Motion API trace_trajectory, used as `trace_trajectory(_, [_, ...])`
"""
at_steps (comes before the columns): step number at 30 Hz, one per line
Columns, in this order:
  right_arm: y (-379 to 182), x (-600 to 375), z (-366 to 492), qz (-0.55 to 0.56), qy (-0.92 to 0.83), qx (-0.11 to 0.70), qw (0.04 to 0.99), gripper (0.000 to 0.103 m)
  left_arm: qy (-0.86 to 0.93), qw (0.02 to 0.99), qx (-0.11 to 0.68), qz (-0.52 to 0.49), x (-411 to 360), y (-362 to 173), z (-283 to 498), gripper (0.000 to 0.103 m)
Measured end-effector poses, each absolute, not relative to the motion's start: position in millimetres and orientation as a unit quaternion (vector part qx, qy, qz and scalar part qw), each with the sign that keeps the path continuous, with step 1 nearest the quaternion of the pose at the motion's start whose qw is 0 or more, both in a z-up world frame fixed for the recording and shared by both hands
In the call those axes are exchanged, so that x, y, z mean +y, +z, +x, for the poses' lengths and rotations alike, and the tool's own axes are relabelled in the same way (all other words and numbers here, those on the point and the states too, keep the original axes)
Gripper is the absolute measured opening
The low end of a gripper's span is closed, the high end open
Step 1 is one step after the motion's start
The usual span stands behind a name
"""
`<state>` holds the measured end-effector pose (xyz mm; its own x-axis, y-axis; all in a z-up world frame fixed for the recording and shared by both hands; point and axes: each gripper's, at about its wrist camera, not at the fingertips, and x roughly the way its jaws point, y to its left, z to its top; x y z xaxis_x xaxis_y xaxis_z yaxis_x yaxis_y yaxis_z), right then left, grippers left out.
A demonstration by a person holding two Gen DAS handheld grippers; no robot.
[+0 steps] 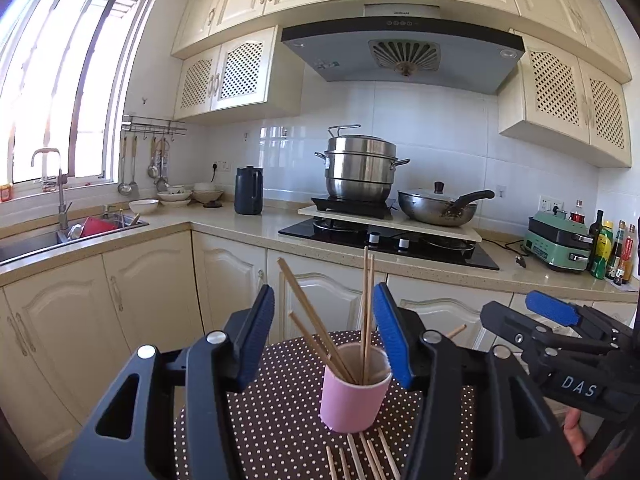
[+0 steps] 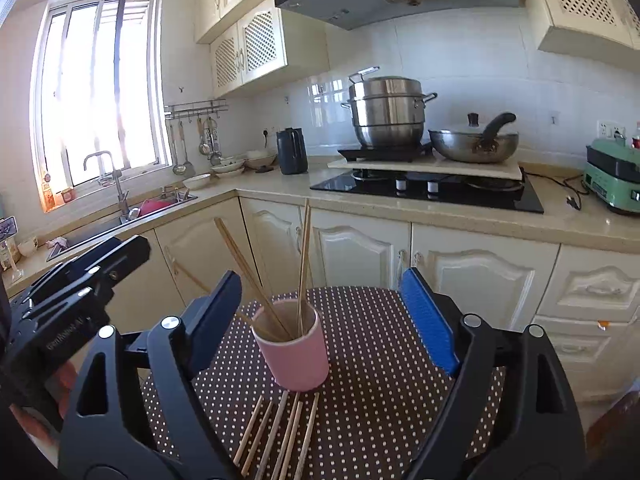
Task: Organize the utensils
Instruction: 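Move both open tools back over the row of chopsticks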
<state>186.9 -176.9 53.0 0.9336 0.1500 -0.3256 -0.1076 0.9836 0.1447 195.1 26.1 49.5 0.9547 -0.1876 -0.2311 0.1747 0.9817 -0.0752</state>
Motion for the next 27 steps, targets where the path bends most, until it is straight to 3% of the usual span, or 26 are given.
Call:
trace_trajectory(10, [2,-175,181,0.07,0.058,0.235,0.968,0.085,-0.06,0.987,0.148,-0.009,31,7,176,0.054])
trace_trajectory(27, [-99,-186,209,0.086,0.014,0.377,0.922,0.085,-0.036,0.963,0.268,-0.018,54,-73,192,0.054])
